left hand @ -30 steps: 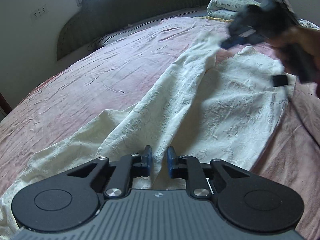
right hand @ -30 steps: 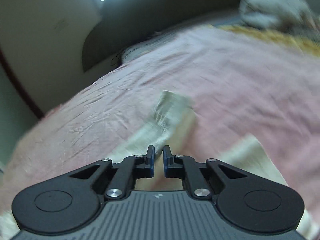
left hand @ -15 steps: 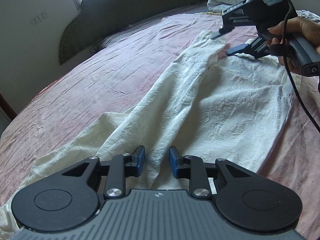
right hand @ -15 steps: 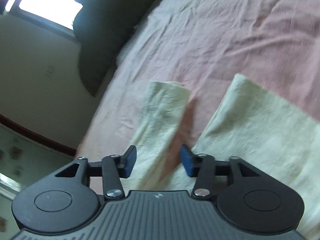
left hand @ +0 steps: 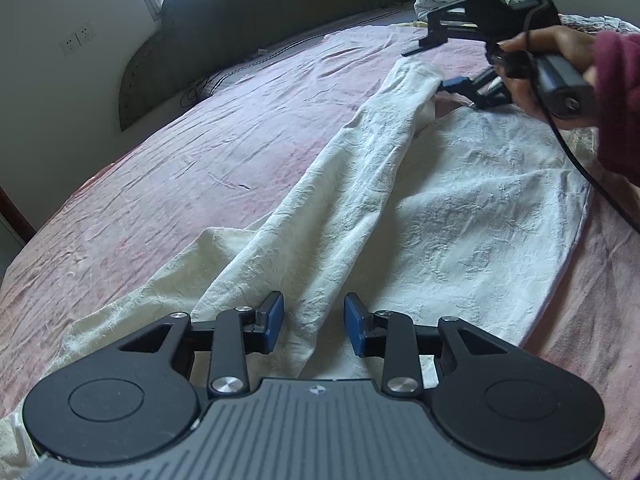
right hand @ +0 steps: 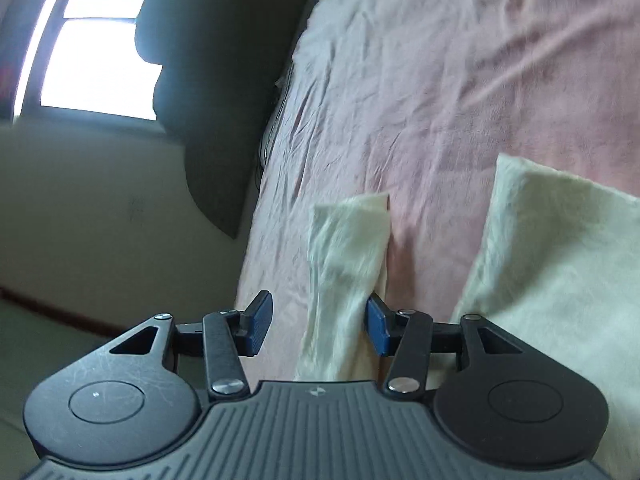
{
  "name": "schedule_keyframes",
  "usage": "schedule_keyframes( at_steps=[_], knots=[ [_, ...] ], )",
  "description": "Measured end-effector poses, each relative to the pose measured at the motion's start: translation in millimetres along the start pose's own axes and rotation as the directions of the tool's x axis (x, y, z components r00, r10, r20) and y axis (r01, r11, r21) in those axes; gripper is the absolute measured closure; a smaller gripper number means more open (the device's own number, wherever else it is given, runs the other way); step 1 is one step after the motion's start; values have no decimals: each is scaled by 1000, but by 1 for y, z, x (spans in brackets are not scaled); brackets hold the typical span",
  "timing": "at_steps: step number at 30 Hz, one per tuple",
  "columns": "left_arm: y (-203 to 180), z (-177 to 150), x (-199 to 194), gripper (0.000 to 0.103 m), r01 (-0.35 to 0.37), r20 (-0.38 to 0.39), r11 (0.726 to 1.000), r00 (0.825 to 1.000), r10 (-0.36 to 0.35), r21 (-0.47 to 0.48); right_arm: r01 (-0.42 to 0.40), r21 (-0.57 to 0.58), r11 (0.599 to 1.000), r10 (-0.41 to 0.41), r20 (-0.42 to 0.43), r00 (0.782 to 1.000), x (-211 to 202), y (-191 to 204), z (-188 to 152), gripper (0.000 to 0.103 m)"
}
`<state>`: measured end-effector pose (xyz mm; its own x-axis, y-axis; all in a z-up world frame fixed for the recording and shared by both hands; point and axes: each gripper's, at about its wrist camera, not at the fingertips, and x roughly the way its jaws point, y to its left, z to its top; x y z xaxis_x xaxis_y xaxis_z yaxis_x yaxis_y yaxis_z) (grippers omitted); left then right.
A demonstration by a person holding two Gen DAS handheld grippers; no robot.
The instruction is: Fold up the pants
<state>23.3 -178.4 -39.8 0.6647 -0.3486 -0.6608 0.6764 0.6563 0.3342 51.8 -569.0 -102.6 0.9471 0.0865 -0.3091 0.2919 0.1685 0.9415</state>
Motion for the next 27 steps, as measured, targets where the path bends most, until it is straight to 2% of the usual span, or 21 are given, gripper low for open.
schedule_keyframes(
  at_steps=[2, 4, 5, 6, 9, 12, 14, 19, 21, 23, 25, 26, 27],
  knots=[
    [-1, 0, 0, 62, -2, 2, 1000, 1000, 2, 4, -7, -22, 1000, 7, 5, 1000, 5, 4, 5, 55],
    [0, 0, 0, 62, -2, 3, 1000, 1000, 2, -3, 21, -80, 997, -21, 3, 1000, 11, 14, 8, 64],
    [0, 1, 1, 62, 0, 3, 1000, 1000, 1, -9, 46, -106, 993, -46, -2, 999, 14, 19, 9, 86],
    [1, 1, 1, 62, 3, 4, 1000, 1000, -2, -17, 68, -126, 990, -69, -7, 998, 16, 22, 10, 96],
    [4, 1, -1, 63, 3, 17, 999, 1000, -3, -34, 81, -177, 981, -80, 14, 997, 9, 32, 8, 98],
    [11, 1, -2, 83, 14, 18, 997, 1000, -12, -76, 20, -207, 978, -16, 24, 1000, -15, 47, 2, 98],
    [16, 0, -6, 92, 17, 37, 994, 999, -13, -111, -40, -228, 973, 45, 15, 999, -31, 62, 0, 98],
    [26, 4, -20, 95, 33, 95, 983, 995, -16, -180, -122, -252, 960, 121, -23, 992, -38, 104, 8, 98],
    [35, 11, -32, 95, 17, 139, 974, 990, 15, -224, -147, -271, 951, 141, -41, 989, -36, 123, 9, 98],
    [49, 16, -51, 95, 11, 210, 959, 976, 50, -282, -220, -307, 926, 218, -39, 975, -46, 145, 8, 98],
    [59, 20, -69, 96, 20, 251, 951, 966, 61, -310, -316, -368, 874, 329, -28, 944, -70, 162, 4, 98],
    [60, 21, -74, 96, 43, 255, 955, 966, 34, -293, -348, -396, 850, 370, -22, 929, -85, 165, 1, 98],
    [60, 20, -77, 96, 78, 246, 958, 969, -8, -276, -353, -413, 839, 384, -10, 923, -98, 163, -2, 98]
  ],
)
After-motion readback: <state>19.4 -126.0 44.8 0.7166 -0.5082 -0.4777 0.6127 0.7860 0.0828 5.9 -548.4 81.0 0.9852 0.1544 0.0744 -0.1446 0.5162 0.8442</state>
